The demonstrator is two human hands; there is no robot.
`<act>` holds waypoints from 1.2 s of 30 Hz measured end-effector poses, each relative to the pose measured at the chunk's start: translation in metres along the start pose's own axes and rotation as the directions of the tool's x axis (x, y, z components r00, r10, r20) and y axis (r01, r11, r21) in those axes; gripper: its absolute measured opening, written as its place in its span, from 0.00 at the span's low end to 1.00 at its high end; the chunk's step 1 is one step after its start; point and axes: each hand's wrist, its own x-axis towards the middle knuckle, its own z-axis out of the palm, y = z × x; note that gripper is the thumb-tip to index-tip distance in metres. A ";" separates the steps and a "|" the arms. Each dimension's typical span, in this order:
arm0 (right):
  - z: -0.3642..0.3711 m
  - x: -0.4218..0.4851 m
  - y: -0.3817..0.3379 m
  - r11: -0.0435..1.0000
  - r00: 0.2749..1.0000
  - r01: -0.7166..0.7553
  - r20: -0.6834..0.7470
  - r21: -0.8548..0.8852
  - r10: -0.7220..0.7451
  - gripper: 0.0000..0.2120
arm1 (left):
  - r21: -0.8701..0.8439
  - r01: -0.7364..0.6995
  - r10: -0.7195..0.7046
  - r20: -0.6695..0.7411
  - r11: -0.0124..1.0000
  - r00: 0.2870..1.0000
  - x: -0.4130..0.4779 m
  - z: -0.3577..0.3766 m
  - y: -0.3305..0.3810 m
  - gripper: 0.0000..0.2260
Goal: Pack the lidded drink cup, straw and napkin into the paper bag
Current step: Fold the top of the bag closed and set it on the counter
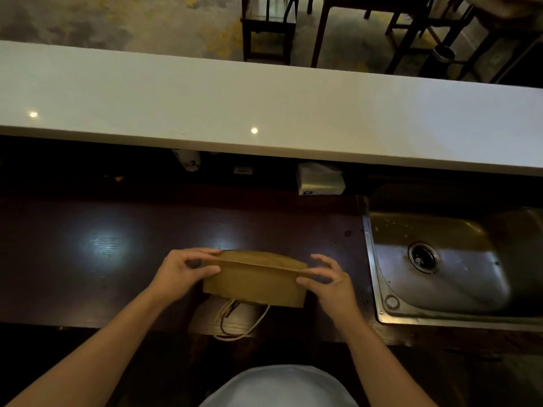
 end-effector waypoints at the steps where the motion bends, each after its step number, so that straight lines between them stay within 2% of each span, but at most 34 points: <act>1: 0.000 0.002 0.003 0.999 0.997 -0.030 0.067 0.013 0.029 0.16 | -0.087 0.056 -0.050 0.077 0.995 0.996 0.002 0.003 -0.003 0.11; 2: 0.003 0.004 0.007 0.998 0.990 -0.061 0.132 0.006 0.060 0.18 | -0.140 0.107 -0.086 0.144 0.984 0.986 0.005 0.008 -0.005 0.16; 4: 0.012 0.005 0.015 0.995 0.966 -0.102 0.239 -0.016 0.103 0.25 | -0.191 0.195 -0.152 0.217 0.962 0.964 0.009 0.018 -0.010 0.36; 5: 0.016 0.007 0.017 0.993 0.958 -0.115 0.264 0.006 0.109 0.28 | -0.205 0.222 -0.175 0.226 0.953 0.958 0.011 0.024 -0.013 0.41; 6: 0.020 0.011 0.018 0.991 0.956 -0.122 0.272 0.046 0.105 0.29 | -0.222 0.237 -0.186 0.226 0.946 0.956 0.013 0.029 -0.015 0.42; 9: 0.024 0.024 0.014 0.981 0.964 -0.150 0.237 0.126 0.117 0.26 | -0.286 0.232 -0.187 0.177 0.930 0.966 0.019 0.039 -0.009 0.32; 12: 0.018 0.027 -0.002 0.984 0.968 -0.155 0.210 0.088 0.134 0.22 | -0.265 0.168 -0.145 0.101 0.950 0.984 0.019 0.040 0.010 0.22; 16: -0.004 0.026 -0.045 0.997 0.970 0.062 0.230 0.054 -0.073 0.19 | -0.204 0.016 -0.005 0.053 0.979 0.999 0.016 0.021 0.060 0.21; 18: -0.020 0.033 -0.075 0.978 0.949 0.210 0.243 -0.009 -0.202 0.19 | -0.037 -0.107 0.108 0.023 0.994 0.994 0.020 0.004 0.091 0.20; 21: -0.043 0.049 -0.129 0.908 0.893 0.404 0.262 -0.114 -0.365 0.13 | 0.057 -0.238 0.239 -0.011 0.970 0.971 0.029 -0.020 0.153 0.11; 25: -0.069 0.064 -0.203 0.804 0.818 0.570 0.213 -0.168 -0.535 0.10 | 0.097 -0.371 0.371 0.014 0.924 0.928 0.044 -0.047 0.227 0.08; 27: -0.079 0.070 -0.232 0.724 0.751 0.659 0.209 -0.201 -0.626 0.10 | 0.171 -0.426 0.429 0.018 0.889 0.903 0.057 -0.058 0.251 0.06; 29: -0.089 0.081 -0.250 0.712 0.734 0.678 0.198 -0.181 -0.649 0.11 | 0.237 -0.479 0.487 0.028 0.845 0.873 0.072 -0.063 0.264 0.09; 32: -0.099 0.110 -0.264 0.767 0.775 0.629 0.175 -0.126 -0.607 0.11 | 0.244 -0.492 0.499 0.036 0.836 0.866 0.105 -0.058 0.273 0.16; 36: -0.107 0.156 -0.272 0.799 0.814 0.579 0.155 -0.159 -0.559 0.13 | 0.245 -0.441 0.446 0.038 0.864 0.894 0.158 -0.047 0.280 0.10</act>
